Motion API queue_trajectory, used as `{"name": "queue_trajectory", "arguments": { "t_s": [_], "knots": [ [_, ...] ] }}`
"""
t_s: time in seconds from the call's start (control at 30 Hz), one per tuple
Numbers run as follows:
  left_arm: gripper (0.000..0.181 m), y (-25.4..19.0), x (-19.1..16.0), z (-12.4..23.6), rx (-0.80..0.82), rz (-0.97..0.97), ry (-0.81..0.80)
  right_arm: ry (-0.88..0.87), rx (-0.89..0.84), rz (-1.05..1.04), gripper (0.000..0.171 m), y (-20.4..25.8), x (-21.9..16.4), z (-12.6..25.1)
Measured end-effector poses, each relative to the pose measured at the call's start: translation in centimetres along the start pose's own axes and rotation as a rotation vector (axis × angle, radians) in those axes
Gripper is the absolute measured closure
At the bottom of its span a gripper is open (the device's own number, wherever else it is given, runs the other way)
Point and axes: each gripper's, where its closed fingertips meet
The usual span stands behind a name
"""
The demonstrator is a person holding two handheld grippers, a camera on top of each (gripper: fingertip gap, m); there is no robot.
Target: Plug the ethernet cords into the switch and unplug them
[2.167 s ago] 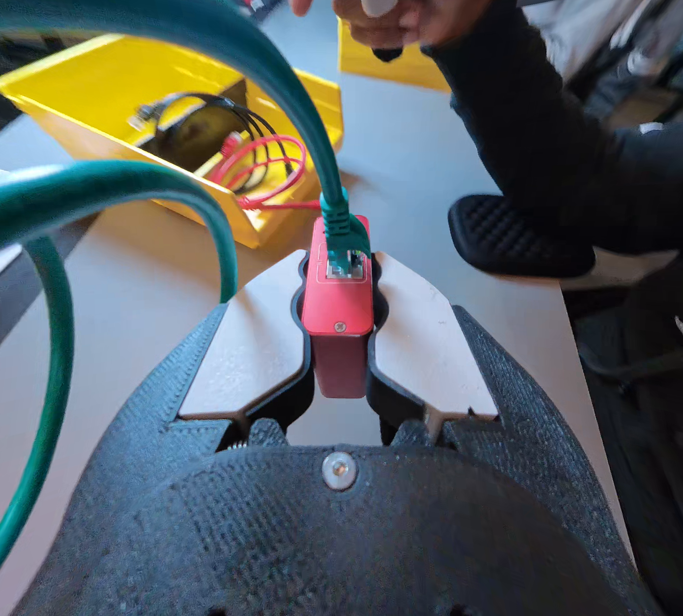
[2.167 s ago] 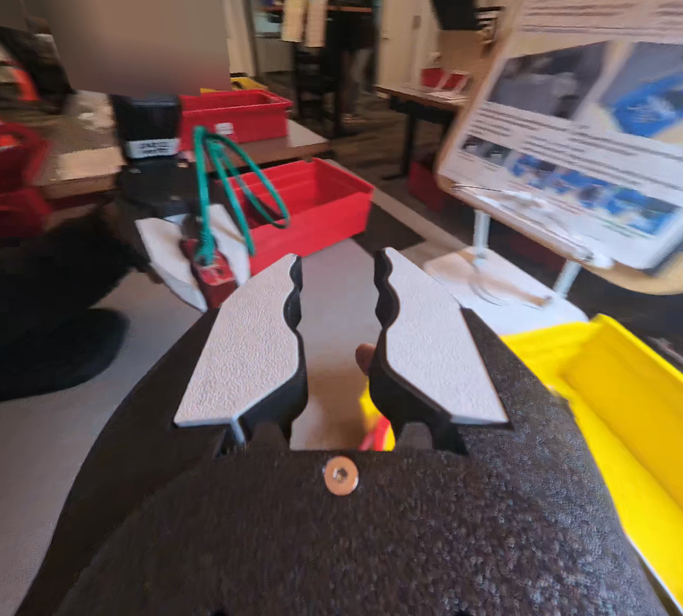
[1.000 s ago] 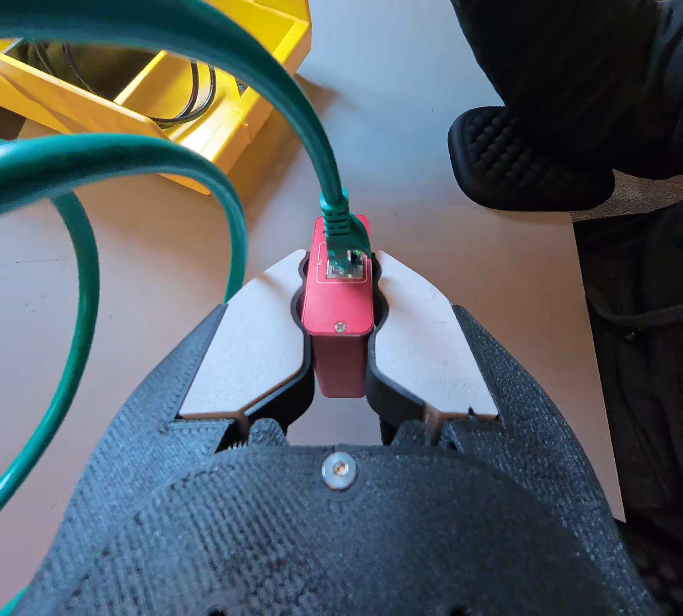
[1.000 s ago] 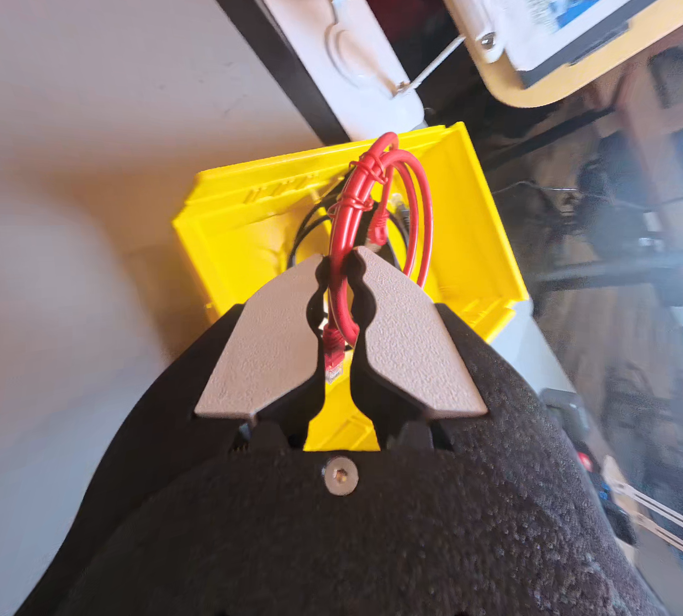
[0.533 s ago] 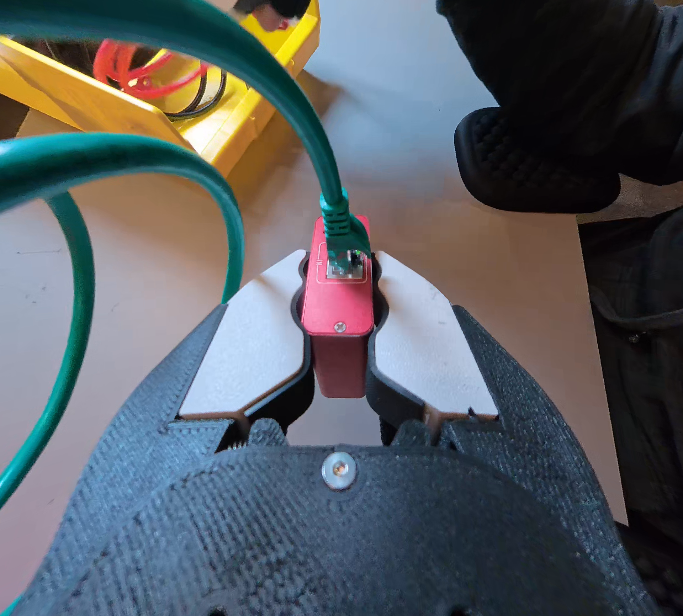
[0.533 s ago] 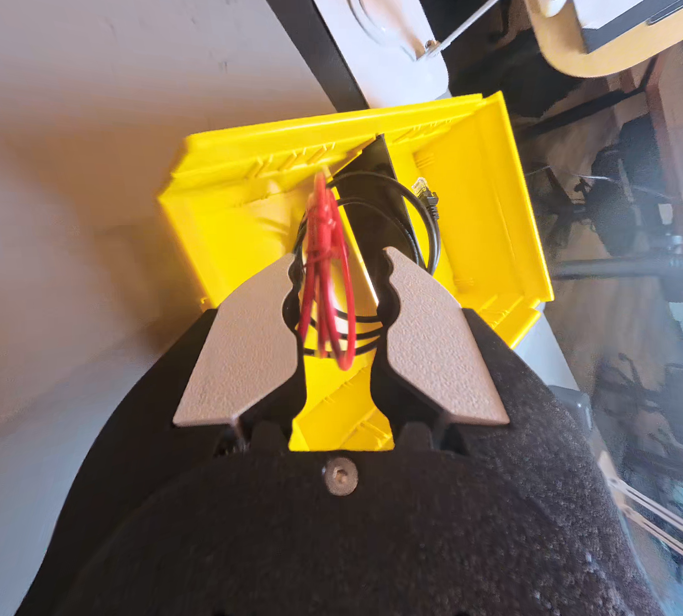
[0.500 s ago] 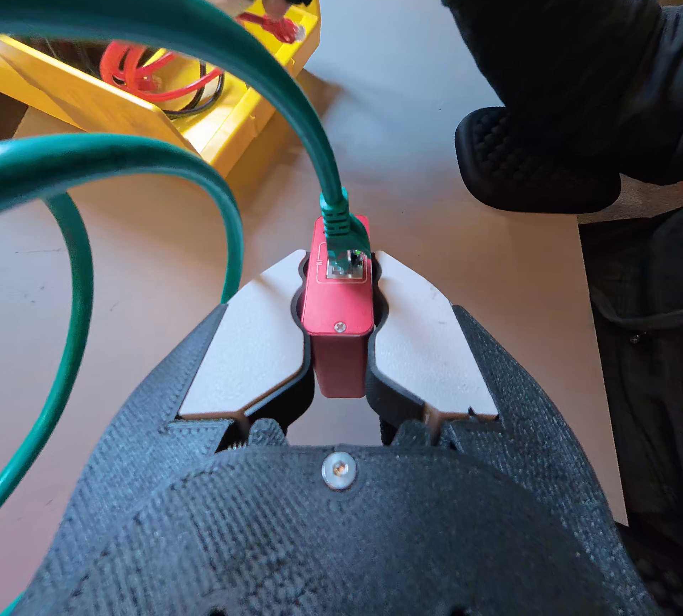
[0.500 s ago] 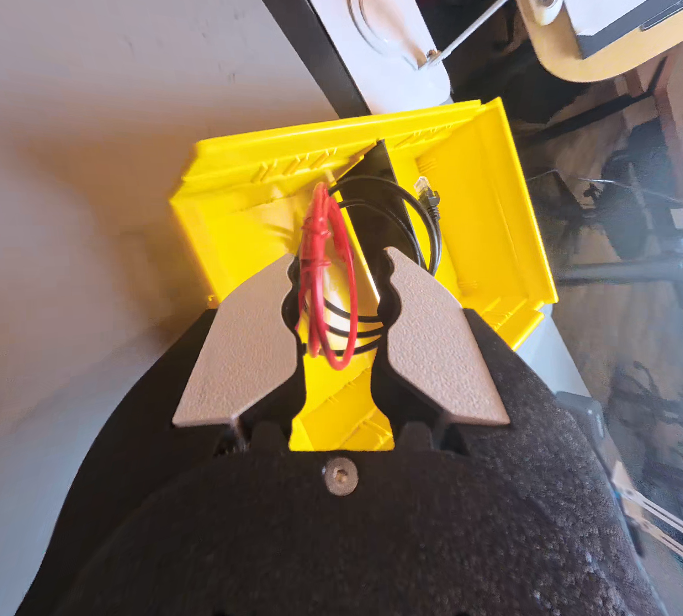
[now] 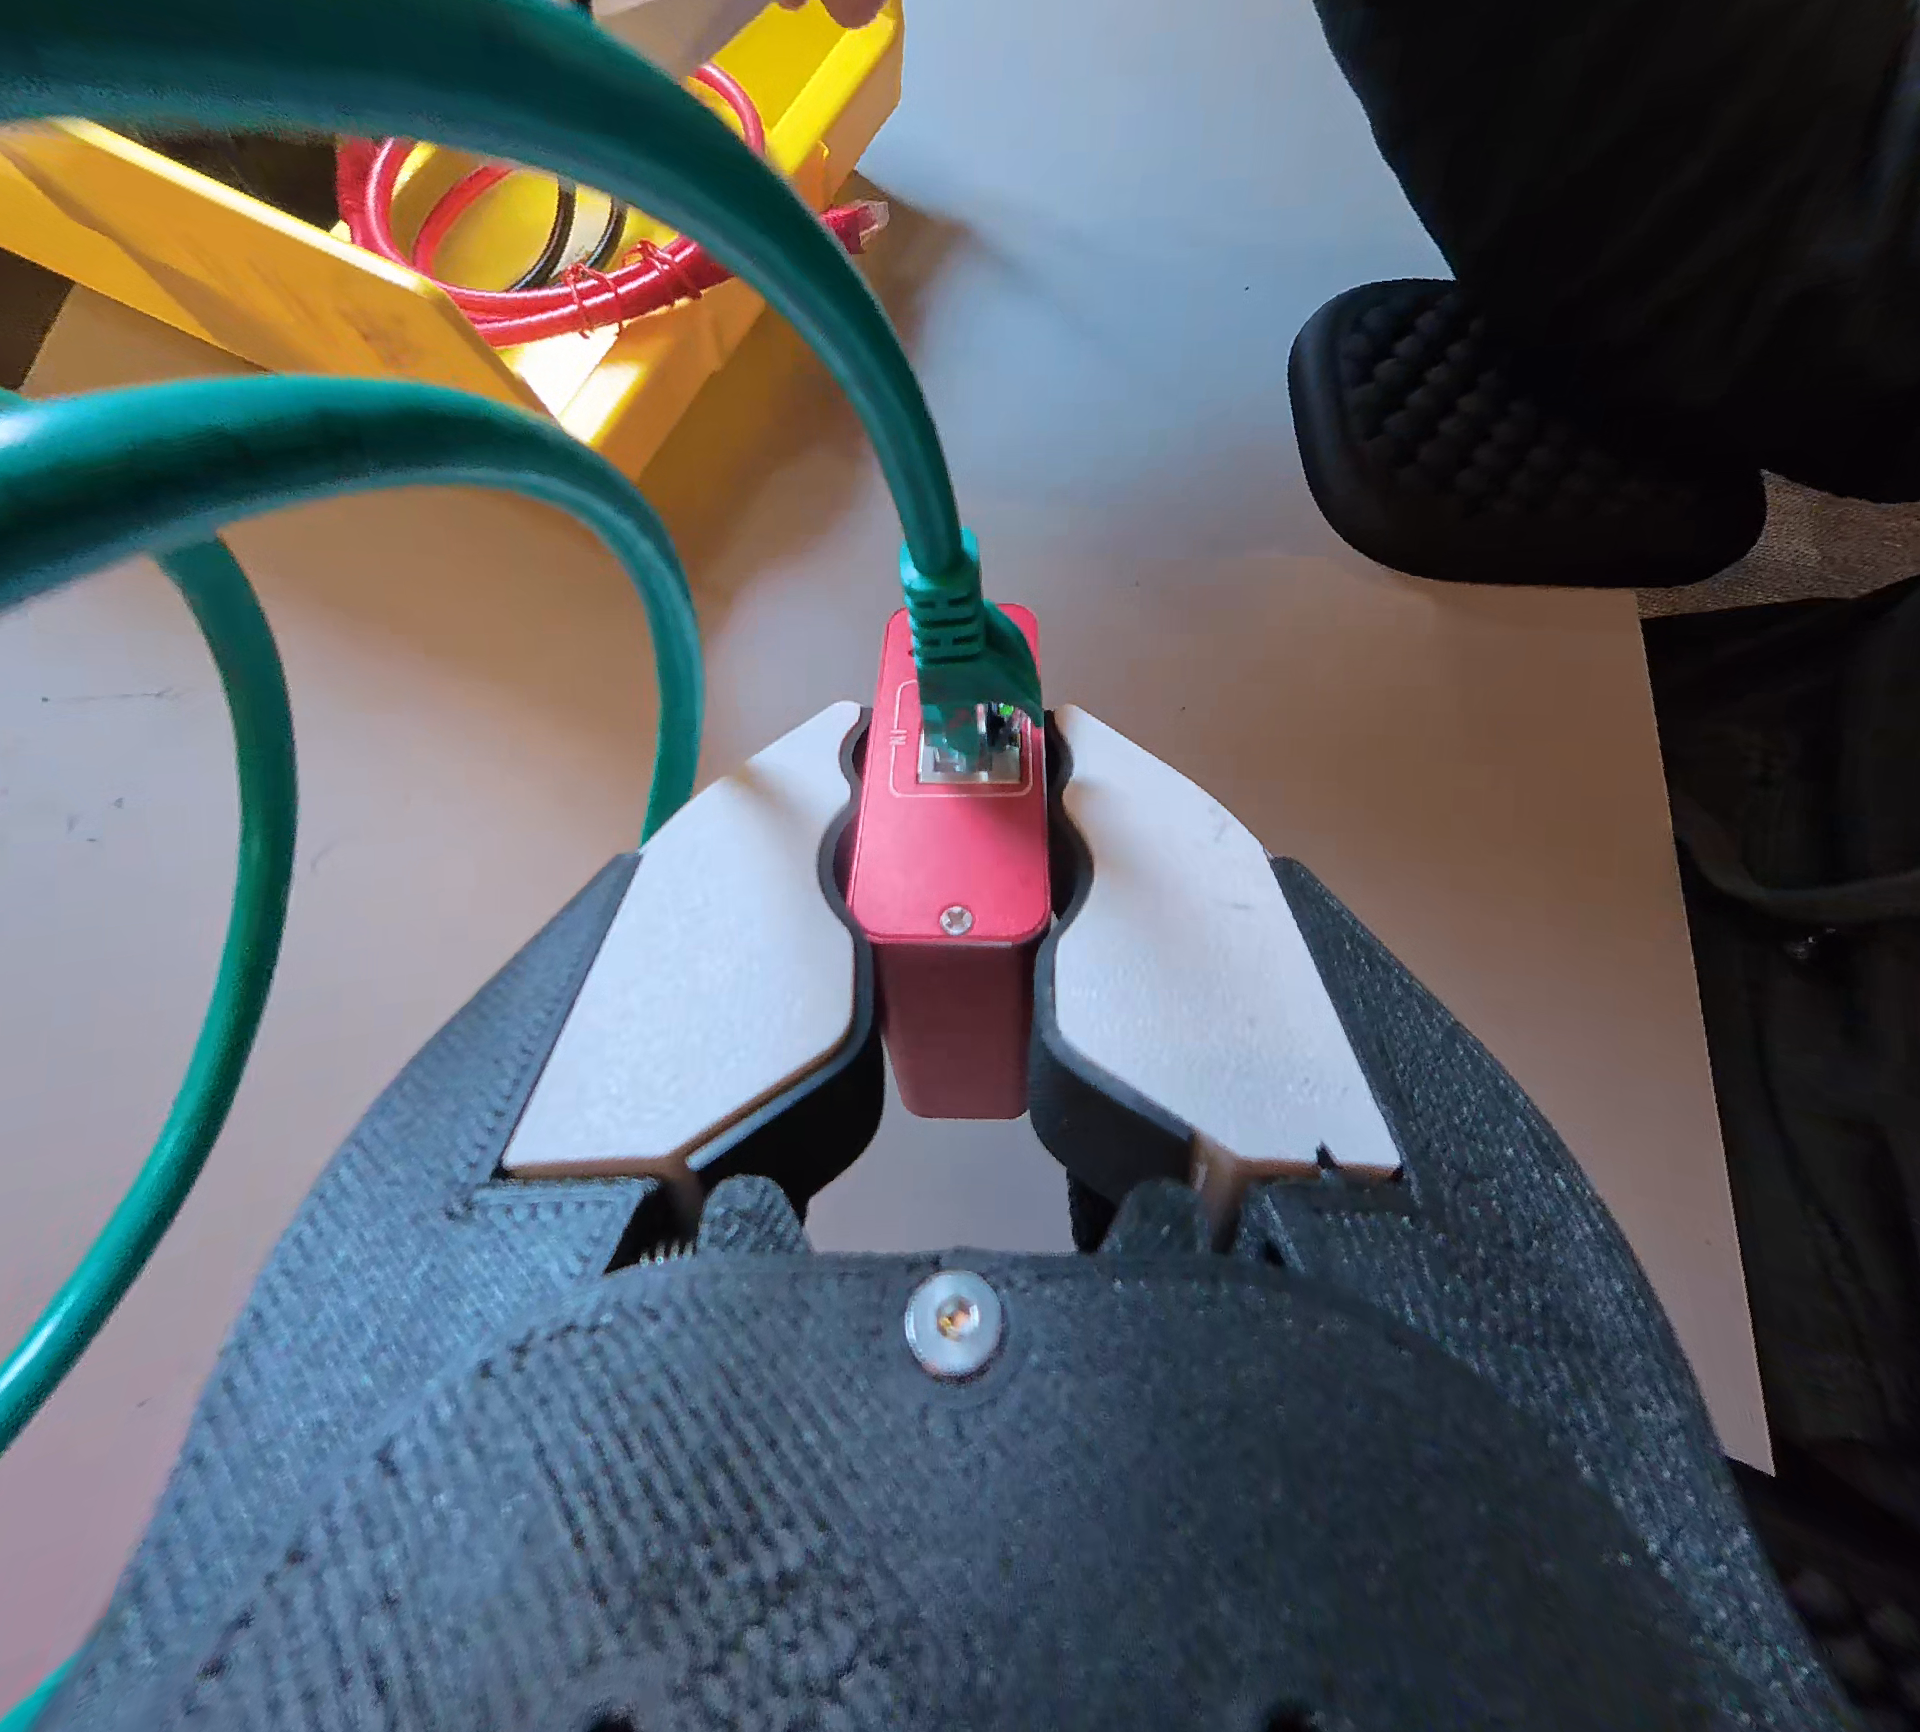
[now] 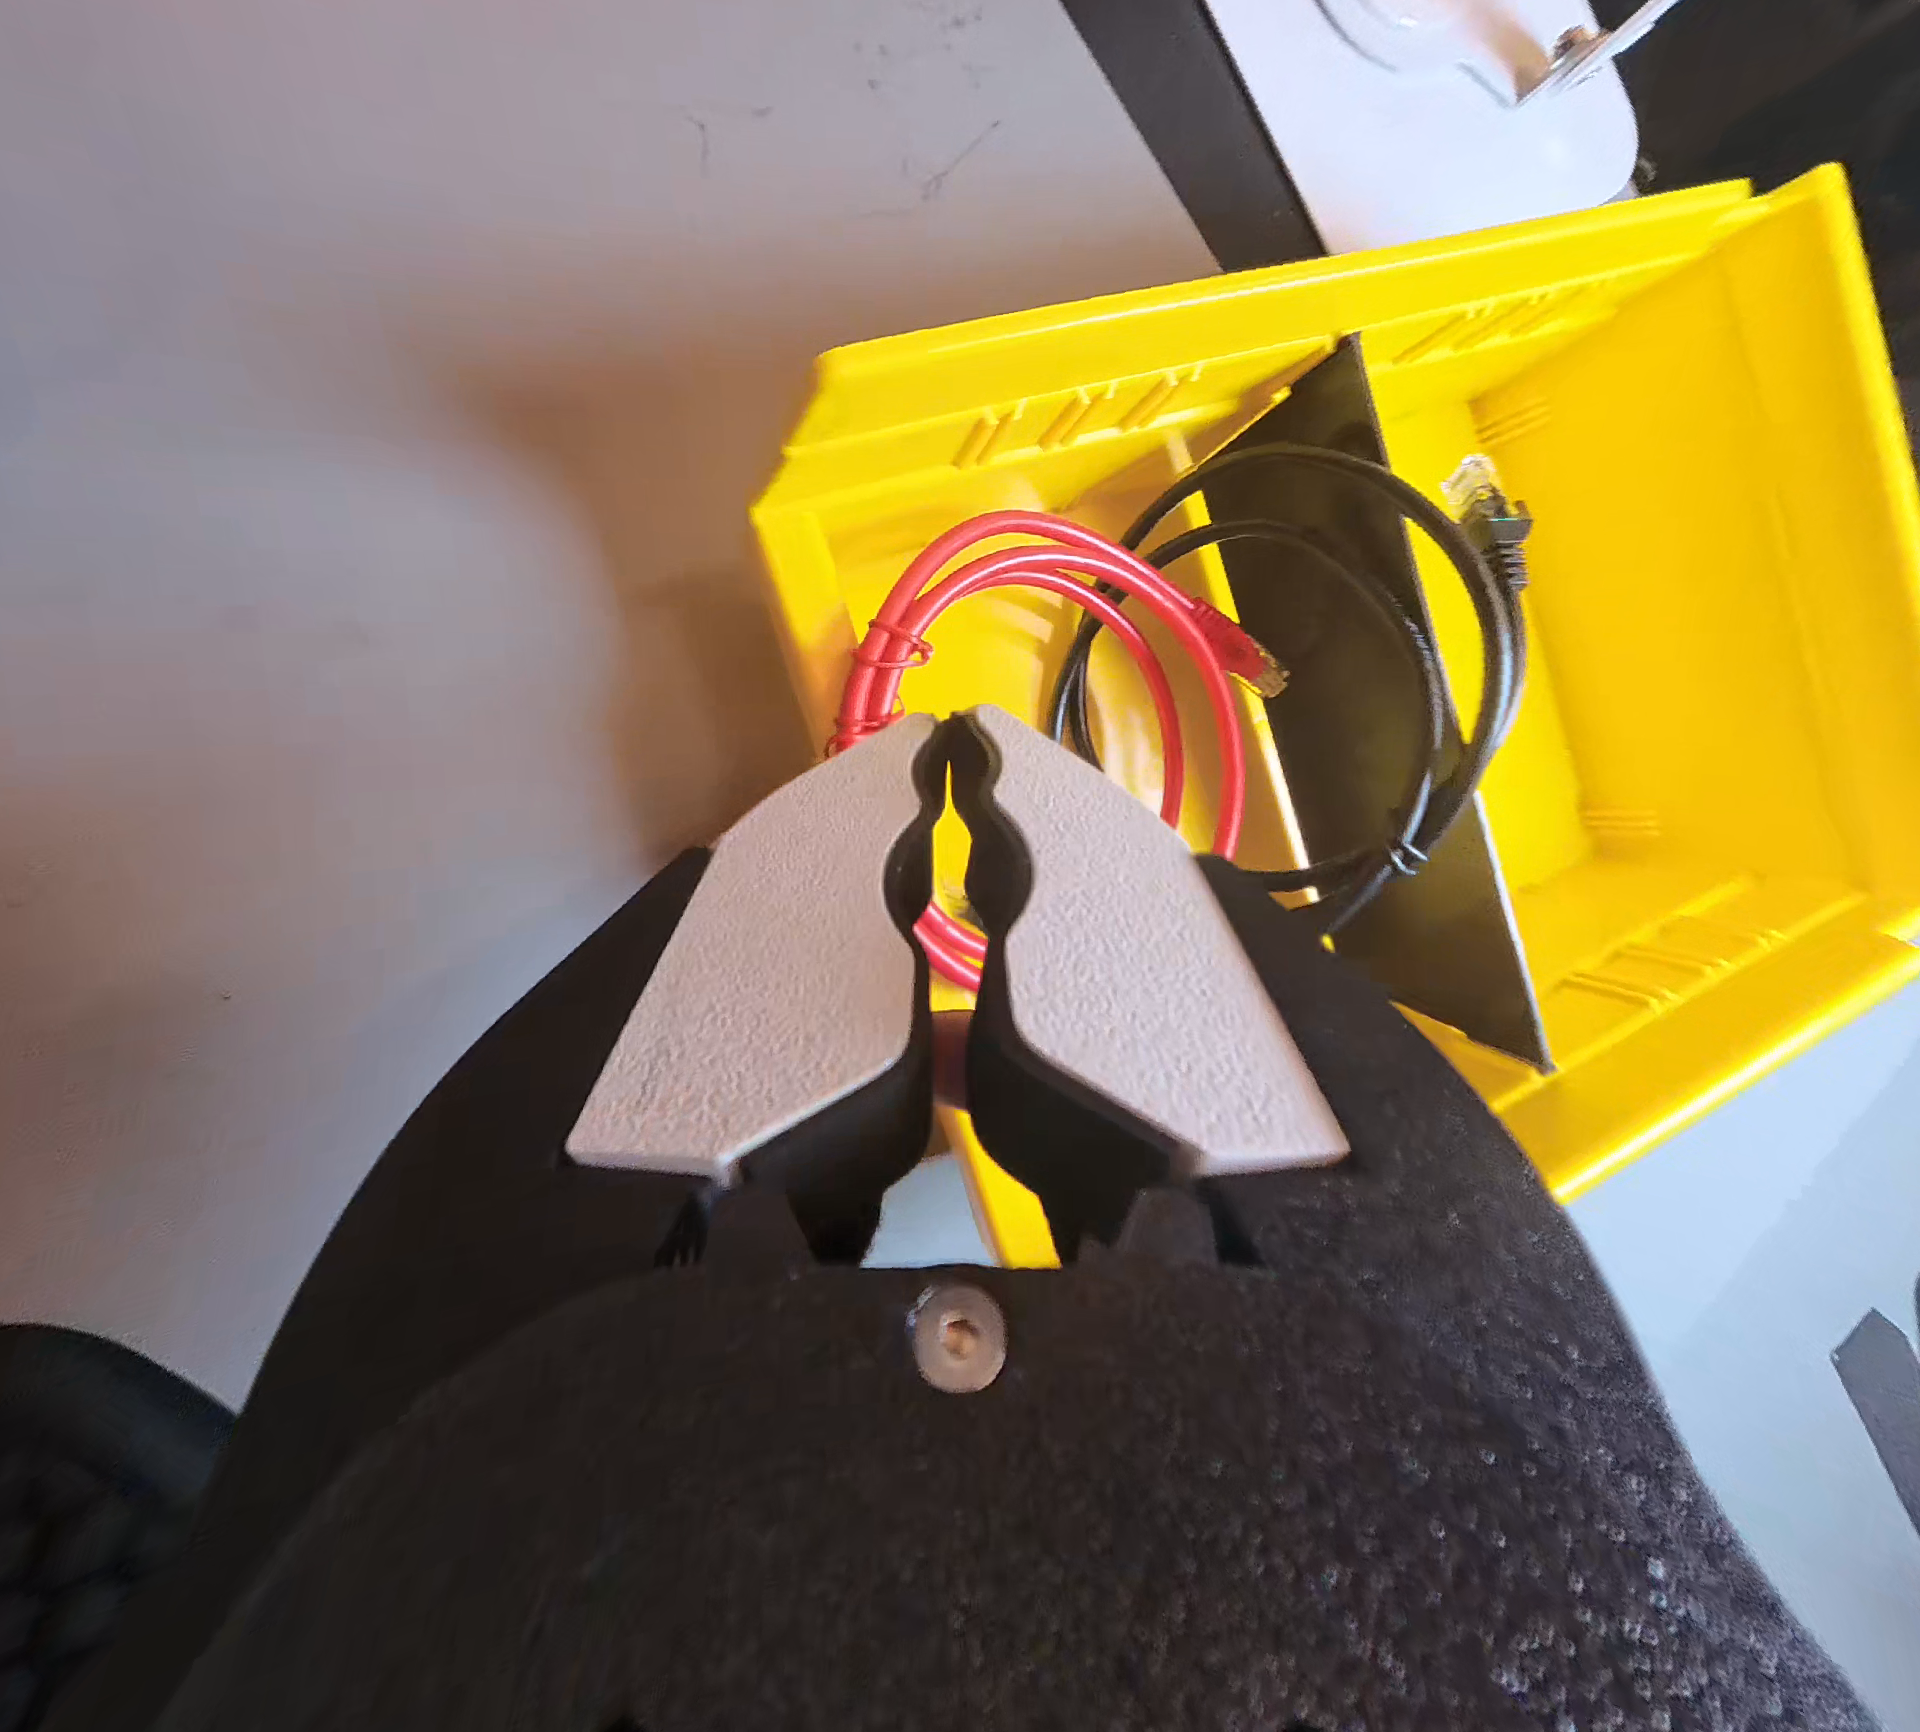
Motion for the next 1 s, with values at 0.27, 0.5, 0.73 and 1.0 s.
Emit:
{"name": "queue_trajectory", "arguments": {
  "t_s": [0.27, 0.5, 0.73, 1.0],
  "knots": [
    [0.152, 0.2, -0.1, -0.1, 0.002, 0.005, 0.005, 0.136, 0.073, 0.063, 0.154, 2.0, -1.6, -2.2],
    [0.152, 0.2, -0.1, 0.0, 0.007, 0.002, 0.006, 0.161, 0.086, 0.076, 0.153, 2.5, -1.7, -3.9],
    [0.152, 0.5, -0.2, 0.2, 0.012, 0.005, 0.002, 0.099, -0.051, 0.097, 0.156, 0.0, -0.7, -2.0],
    [0.152, 0.4, -0.2, -0.1, 0.013, 0.003, 0.011, 0.034, -0.553, 0.206, 0.157, -6.4, 1.6, 3.2]
  ]
}}
Point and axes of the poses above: each gripper's, where its closed fingertips meet, z back along the fingers, x out of its top, y = z × x across the jaws, and after that the axes turned 13 degrees about z, right-handed
